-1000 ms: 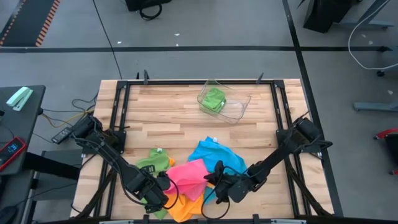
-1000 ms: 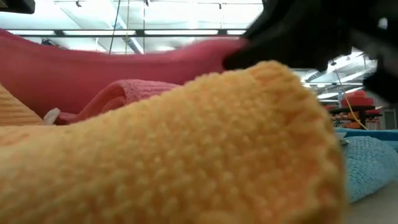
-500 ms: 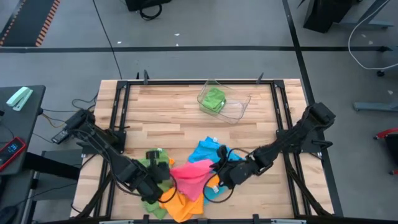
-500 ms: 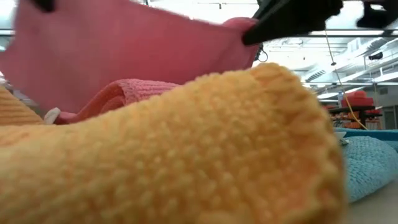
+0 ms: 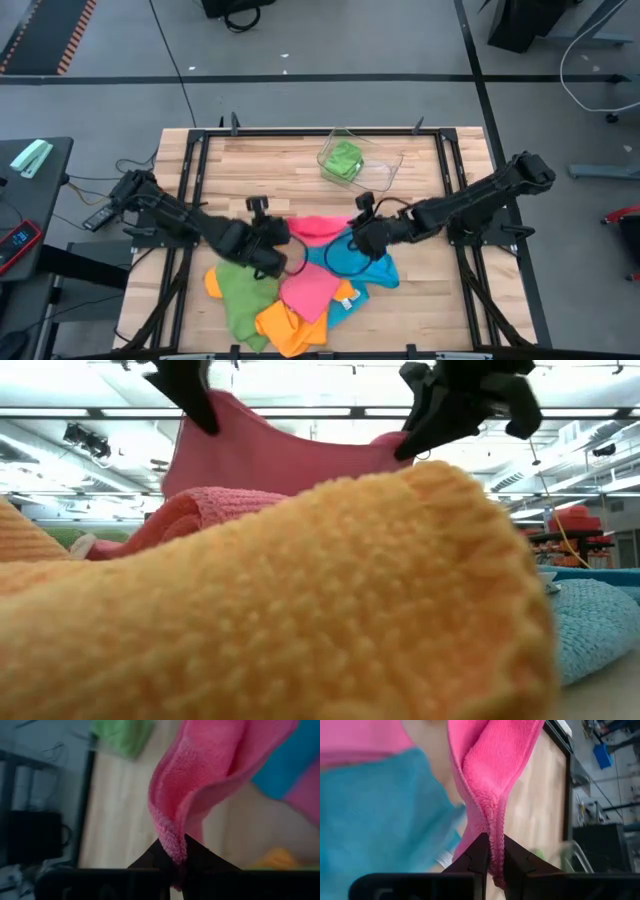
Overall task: Fold microfiber towels
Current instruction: Fold the top pink towel
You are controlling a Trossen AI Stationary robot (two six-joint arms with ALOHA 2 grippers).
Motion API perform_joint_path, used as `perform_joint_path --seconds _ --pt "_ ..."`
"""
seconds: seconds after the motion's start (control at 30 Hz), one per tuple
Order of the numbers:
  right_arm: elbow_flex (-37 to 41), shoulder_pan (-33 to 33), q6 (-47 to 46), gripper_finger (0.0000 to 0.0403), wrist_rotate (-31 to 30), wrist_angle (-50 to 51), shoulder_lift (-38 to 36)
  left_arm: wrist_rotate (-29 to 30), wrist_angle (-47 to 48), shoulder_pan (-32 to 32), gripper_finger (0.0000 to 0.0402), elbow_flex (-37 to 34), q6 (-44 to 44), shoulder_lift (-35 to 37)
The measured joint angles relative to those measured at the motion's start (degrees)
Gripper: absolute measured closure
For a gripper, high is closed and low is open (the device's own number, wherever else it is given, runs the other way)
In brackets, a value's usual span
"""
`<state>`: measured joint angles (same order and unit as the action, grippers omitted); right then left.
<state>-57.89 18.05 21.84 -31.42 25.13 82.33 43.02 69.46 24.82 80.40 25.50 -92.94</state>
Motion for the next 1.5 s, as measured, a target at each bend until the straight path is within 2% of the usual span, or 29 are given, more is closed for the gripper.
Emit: perform_joint_path --seconds 0.2,0.33,0.47,0.63,0.77,0.97,1.2,1.37,1.5 --pt "0.0 -5.2 3.4 0.036 0.1 3.6 -2.1 7.4 -6.3 -5.1 0.0393 -6.8 -8.4 0.0" --pt "0.0 -9.9 6.8 0.036 3.3 2.8 -1.6 8.1 -15.4 -9.8 0.0375 -11.7 -18.6 0.1" --pt "0.0 -14.1 8.8 0.036 4.6 2.2 -1.1 7.2 -23.3 -15.2 0.0375 -16.0 -27.4 1.1" --pt "0.0 -16.8 11.6 0.036 4.8 2.3 -0.2 2.1 -35.7 -21.7 0.0393 -23.2 -38.5 5.4" --pt "0.0 -17.6 12.3 0.036 3.2 1.1 0.5 0.6 -43.6 -24.9 0.0383 -26.1 -44.1 9.0" --pt "1.0 -14.8 9.8 0.036 5.3 0.0 2.5 -9.4 -41.1 -22.4 0.0377 -26.6 -43.9 10.2" --pt "1.4 -9.9 7.0 0.036 6.8 -1.2 7.8 -15.9 -41.1 -17.8 0.0391 -26.4 -39.2 6.9" --pt "1.4 -7.4 6.2 0.036 6.7 -1.3 10.5 -17.5 -40.0 -13.9 0.0371 -26.5 -36.2 4.2" --pt "1.4 -6.5 5.2 0.036 6.6 -1.0 10.3 -17.5 -39.7 -10.7 0.0372 -26.5 -34.8 3.7"
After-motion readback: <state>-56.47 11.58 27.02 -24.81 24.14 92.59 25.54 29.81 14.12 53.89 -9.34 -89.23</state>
